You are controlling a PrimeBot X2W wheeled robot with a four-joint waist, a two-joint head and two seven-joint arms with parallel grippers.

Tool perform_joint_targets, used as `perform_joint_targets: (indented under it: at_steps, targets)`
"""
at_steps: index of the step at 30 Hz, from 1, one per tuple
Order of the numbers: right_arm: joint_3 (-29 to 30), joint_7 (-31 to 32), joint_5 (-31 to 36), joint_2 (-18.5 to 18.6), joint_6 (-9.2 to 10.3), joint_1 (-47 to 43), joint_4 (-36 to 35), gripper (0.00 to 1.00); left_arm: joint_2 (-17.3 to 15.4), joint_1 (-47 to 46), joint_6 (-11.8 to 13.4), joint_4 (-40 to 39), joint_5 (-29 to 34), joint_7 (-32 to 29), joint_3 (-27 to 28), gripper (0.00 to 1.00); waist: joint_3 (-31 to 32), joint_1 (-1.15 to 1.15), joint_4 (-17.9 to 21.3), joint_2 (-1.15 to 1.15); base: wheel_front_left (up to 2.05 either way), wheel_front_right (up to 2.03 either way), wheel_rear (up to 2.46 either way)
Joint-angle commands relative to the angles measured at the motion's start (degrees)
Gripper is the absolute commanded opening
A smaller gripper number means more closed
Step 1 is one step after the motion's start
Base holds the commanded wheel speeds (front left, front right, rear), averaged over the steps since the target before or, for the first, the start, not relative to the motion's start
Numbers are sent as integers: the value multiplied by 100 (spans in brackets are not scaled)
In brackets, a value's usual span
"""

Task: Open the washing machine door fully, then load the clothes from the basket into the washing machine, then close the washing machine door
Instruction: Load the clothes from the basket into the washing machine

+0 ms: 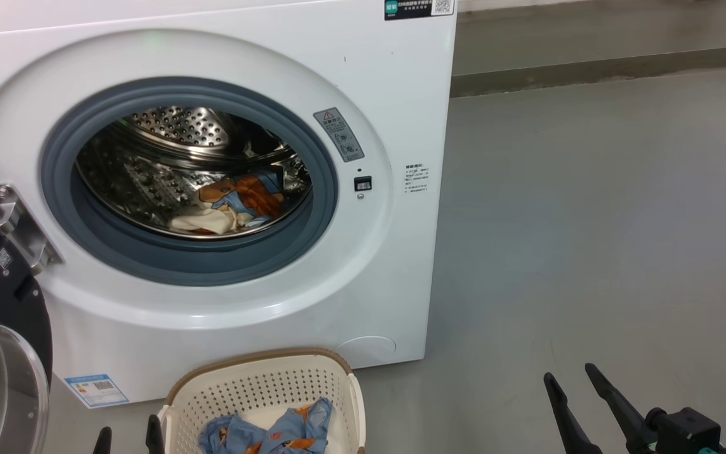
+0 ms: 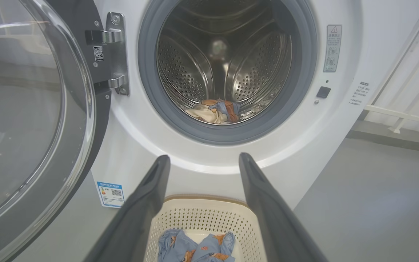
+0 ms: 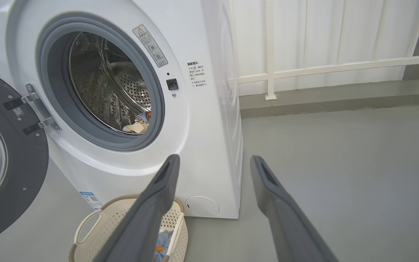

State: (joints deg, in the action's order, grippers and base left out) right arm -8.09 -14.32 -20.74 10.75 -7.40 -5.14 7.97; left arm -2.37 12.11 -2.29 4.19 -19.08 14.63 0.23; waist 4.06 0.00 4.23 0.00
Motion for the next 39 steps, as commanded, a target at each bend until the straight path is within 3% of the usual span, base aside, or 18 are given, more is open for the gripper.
perform_joint_targets:
  at_steps: [1,39]
  targets:
    - [-73,-68,58,56,-9,16,-168,100,-51,-64,-2,-163,-41,37,201,100,8,0,-3,0,0,0,0]
    - [-78,-68,54,-23,-9,81,-200,100,-51,-148,0,4,-158,37,20,100,-380,0,131,0,0,0,0]
